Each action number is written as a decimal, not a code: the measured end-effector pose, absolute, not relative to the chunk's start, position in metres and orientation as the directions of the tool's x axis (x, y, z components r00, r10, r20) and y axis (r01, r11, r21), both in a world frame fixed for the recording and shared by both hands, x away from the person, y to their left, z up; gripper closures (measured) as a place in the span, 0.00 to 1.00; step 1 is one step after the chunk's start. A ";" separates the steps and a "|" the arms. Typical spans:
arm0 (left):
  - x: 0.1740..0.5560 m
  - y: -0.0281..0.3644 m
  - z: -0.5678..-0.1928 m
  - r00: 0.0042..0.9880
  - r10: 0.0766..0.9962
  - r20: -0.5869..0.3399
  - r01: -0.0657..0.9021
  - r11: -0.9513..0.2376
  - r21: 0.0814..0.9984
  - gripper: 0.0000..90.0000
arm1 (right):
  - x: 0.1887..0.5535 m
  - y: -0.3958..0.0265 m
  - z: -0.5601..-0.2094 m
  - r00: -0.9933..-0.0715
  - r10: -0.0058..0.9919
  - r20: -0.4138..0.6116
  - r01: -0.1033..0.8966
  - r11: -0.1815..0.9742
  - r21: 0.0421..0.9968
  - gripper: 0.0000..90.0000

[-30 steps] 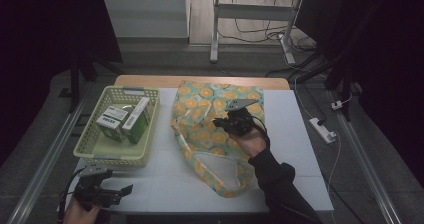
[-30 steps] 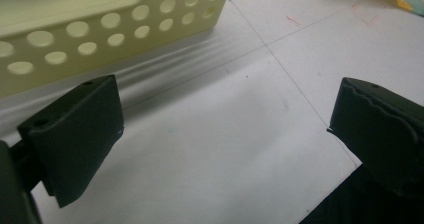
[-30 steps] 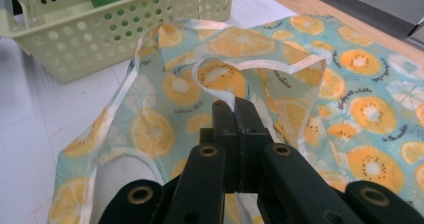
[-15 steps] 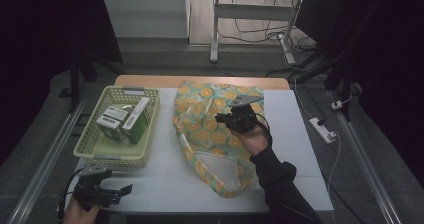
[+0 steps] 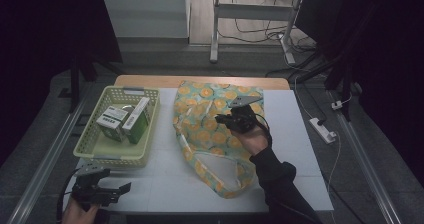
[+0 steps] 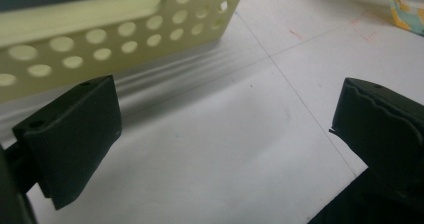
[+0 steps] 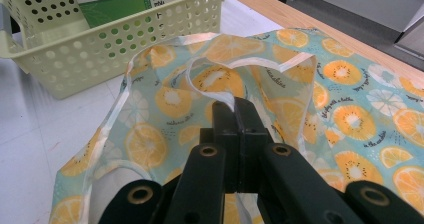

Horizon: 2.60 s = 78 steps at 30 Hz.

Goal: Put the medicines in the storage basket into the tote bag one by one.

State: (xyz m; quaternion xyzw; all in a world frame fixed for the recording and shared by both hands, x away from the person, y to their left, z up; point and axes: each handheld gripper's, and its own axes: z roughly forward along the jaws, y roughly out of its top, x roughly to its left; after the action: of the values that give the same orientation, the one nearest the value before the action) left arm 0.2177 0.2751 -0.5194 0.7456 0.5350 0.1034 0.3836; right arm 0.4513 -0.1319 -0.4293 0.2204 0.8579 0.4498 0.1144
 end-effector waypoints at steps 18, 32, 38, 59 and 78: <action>0.217 0.281 -0.504 0.442 0.857 -0.263 0.674 -0.125 0.729 0.00 | 0.451 -0.133 -0.429 -0.877 0.481 0.004 0.277 0.499 0.821 0.99; 0.224 0.287 -0.483 0.481 0.839 -0.255 0.618 -0.118 0.777 0.00 | 0.451 -0.133 -0.427 -0.880 0.475 0.007 0.276 0.500 0.821 0.99; 0.230 0.291 -0.474 0.469 0.848 -0.247 0.599 -0.099 0.795 0.00 | 0.450 -0.134 -0.425 -0.881 0.474 0.005 0.273 0.499 0.823 0.99; 0.287 0.312 -0.463 0.350 0.910 -0.222 0.669 -0.077 0.739 0.00 | 0.451 -0.135 -0.425 -0.880 0.475 0.008 0.277 0.499 0.821 0.99; 0.347 0.345 -0.468 0.331 0.931 -0.156 0.706 -0.135 0.695 0.00 | 0.454 -0.136 -0.429 -0.877 0.481 0.021 0.292 0.498 0.816 0.99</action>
State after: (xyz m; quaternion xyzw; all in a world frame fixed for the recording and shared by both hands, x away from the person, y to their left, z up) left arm 0.3467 0.3449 -0.4683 0.7361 0.5559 0.1596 0.3516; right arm 0.4537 -0.1355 -0.4294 0.2249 0.8590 0.4477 0.1052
